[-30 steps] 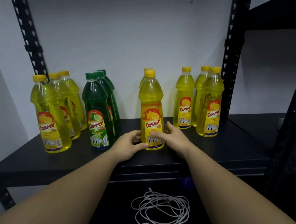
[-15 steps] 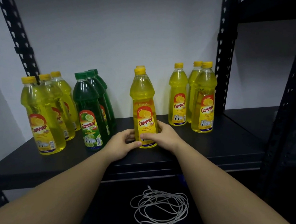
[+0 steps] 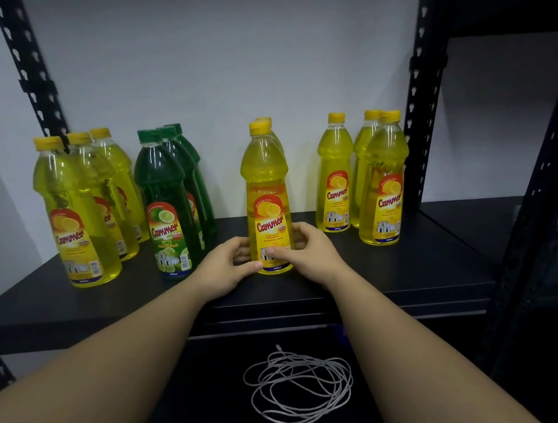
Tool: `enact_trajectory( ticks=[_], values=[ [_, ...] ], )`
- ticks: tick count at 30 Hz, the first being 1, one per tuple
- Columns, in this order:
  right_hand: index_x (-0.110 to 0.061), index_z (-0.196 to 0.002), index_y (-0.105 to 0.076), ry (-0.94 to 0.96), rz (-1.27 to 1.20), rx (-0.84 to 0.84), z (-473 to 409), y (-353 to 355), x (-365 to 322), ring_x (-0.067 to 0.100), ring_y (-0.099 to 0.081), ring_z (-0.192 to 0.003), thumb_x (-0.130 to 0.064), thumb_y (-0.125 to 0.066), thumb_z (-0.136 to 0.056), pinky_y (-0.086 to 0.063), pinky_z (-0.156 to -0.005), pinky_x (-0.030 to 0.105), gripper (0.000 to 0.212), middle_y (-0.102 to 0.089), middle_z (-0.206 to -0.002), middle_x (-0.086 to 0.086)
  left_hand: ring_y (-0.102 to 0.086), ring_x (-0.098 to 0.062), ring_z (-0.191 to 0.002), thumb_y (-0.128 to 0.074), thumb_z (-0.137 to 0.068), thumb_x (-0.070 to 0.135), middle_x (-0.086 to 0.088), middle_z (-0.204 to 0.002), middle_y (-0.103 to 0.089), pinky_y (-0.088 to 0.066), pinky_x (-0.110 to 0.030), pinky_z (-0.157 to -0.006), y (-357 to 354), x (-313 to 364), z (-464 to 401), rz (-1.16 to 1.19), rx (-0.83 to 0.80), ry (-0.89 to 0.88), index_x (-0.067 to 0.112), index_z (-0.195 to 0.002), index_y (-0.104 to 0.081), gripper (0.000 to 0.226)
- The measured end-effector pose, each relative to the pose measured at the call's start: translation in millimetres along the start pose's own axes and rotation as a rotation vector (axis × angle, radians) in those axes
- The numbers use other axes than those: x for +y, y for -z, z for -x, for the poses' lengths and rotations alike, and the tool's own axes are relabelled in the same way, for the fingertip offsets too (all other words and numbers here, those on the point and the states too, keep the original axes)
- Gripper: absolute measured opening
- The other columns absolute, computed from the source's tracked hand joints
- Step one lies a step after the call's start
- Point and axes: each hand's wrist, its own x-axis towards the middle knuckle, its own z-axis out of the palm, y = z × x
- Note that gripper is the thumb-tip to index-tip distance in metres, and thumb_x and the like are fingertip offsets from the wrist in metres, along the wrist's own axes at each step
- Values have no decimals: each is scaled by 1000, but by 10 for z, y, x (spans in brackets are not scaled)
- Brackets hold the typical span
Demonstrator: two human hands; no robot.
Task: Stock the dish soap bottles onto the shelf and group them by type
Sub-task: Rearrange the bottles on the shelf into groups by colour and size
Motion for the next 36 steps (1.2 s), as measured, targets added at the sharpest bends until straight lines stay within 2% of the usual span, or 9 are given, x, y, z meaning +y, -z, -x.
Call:
enact_trajectory(
  ticks=[4,9,13,15,17,24,28,32,36],
  values=[
    [-21,-141,-58,6,26,-2,-4,-11,-1,5,-69,-106,-46,-91,-74,-57,-88,24,78,-71,-122,-10,-66,-7,-120,-79,-90,23,6,-131,-70,-51,-41,-110,8,-5,27,6,5,10,20,-140,-53,57],
    [-19,-146,-53,-19,49,2,23,-11,-29,7,-68,-109,-51,-92,-70,-58,-97,33,91,-70,-125,-8,-66,-10,-120,-83,-86,32,5,-132,-68,-53,-42,-107,24,25,73,-40,55,38,20,-142,-53,65],
    [-16,-150,-48,-49,98,38,173,124,-63,10,-61,-114,-51,-92,-69,-53,-93,28,99,-63,-130,-3,-65,-12,-95,-86,-80,44,4,-106,-64,-56,-32,-84,-6,134,286,-138,349,52,17,-117,-59,53],
    [-16,-149,-50,-51,137,85,271,254,-45,12,-60,-116,-53,-93,-67,-53,-93,29,100,-62,-130,-2,-64,-12,-86,-88,-79,39,4,-95,-64,-55,-29,-77,-80,216,403,-188,370,-22,19,-104,-62,41],
    [-16,-147,-53,-61,162,142,371,404,-18,13,-62,-114,-53,-93,-66,-53,-93,29,98,-63,-127,-2,-64,-12,-84,-90,-78,32,6,-91,-66,-56,-27,-76,-198,295,477,-212,296,-82,23,-99,-66,33],
    [-18,-140,-56,-140,242,216,670,939,58,14,-62,-111,-52,-90,-73,-53,-93,31,83,-64,-120,-4,-64,-2,-100,-84,-85,35,12,-107,-67,-54,-21,-88,-727,649,415,-296,61,-193,25,-116,-73,34],
    [-17,-138,-59,-189,310,304,709,1215,152,16,-62,-109,-50,-89,-76,-50,-89,30,76,-64,-118,-2,-65,-9,-112,-79,-89,35,7,-119,-68,-49,-23,-94,-1006,802,201,-335,-23,-175,24,-123,-70,37],
    [-14,-136,-57,-223,341,392,602,1401,227,14,-59,-103,-43,-89,-78,-42,-82,27,72,-64,-117,-2,-61,-14,-121,-82,-86,39,2,-132,-65,-50,-30,-102,-1246,892,-137,-356,3,-93,22,-135,-61,56],
    [-14,-136,-53,-248,360,439,355,1517,362,20,-60,-114,-48,-91,-72,-47,-86,31,82,-62,-129,6,-58,-20,-129,-85,-83,39,-2,-141,-60,-49,-39,-108,-1439,867,-570,-248,113,23,18,-145,-52,73]
  ],
)
